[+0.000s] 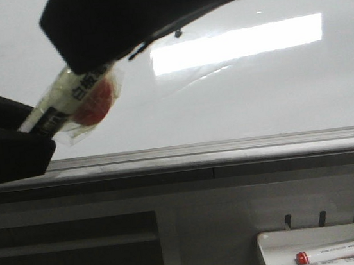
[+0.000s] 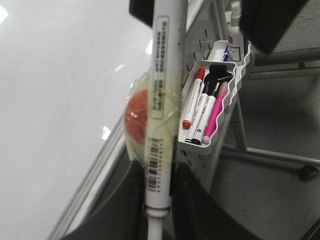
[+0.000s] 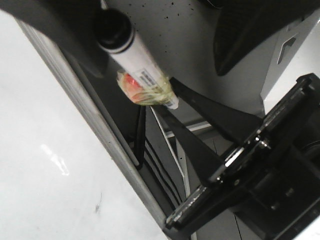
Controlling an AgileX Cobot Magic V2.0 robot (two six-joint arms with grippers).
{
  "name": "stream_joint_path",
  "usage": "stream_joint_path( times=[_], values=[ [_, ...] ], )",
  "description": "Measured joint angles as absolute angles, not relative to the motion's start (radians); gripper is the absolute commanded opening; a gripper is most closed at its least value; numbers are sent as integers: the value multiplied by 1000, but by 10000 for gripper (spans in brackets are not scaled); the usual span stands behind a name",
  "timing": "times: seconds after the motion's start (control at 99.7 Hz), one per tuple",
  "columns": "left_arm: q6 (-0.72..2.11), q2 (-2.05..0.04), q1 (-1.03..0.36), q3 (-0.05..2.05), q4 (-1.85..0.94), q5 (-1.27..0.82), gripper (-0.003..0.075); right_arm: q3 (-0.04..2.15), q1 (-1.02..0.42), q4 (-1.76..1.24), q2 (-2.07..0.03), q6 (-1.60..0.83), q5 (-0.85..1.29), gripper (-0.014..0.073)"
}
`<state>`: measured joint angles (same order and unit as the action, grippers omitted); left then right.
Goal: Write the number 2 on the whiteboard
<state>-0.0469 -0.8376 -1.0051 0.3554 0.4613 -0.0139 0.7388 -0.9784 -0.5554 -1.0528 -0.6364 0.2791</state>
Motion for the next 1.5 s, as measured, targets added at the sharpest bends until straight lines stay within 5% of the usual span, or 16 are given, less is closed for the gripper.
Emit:
stream_joint_path(
  times=[0.12, 0.211, 0.361, 0.532, 0.602, 0.752, 0.832, 1.093, 1.344, 1.505],
  values=[
    [-47, -838, -1005, 355, 466, -10, -20, 761, -979, -555, -1086, -636, 271, 397],
    [-47, -838, -1005, 355, 466, -8, -20, 775, -979, -556, -1105, -636, 266, 304],
    [-46, -838, -1005, 355, 469, -10, -20, 777, -979, -556, -1109, -638, 263, -79],
    [-31, -838, -1009, 355, 486, -15, -10, 782, -981, -569, -1109, -639, 278, -71],
    [-31, -838, -1009, 355, 488, -15, 71, 782, -981, -569, -1109, -639, 280, -71],
    [-38, -838, -1009, 373, 486, -37, 411, 782, -981, -570, -1109, -639, 282, -71],
    [-42, -835, -1009, 397, 484, -75, 477, 782, -976, -570, -1109, -639, 270, -71],
    [-47, -697, -1009, 484, 440, -290, 330, 782, -881, -571, -1109, -639, 205, -71],
    [-147, -540, -893, 488, 458, -336, -20, 782, -872, -565, -1109, -639, 57, -71],
    [-280, -525, -734, 488, 486, -311, -20, 782, -872, -565, -1109, -640, 22, -71]
  ],
)
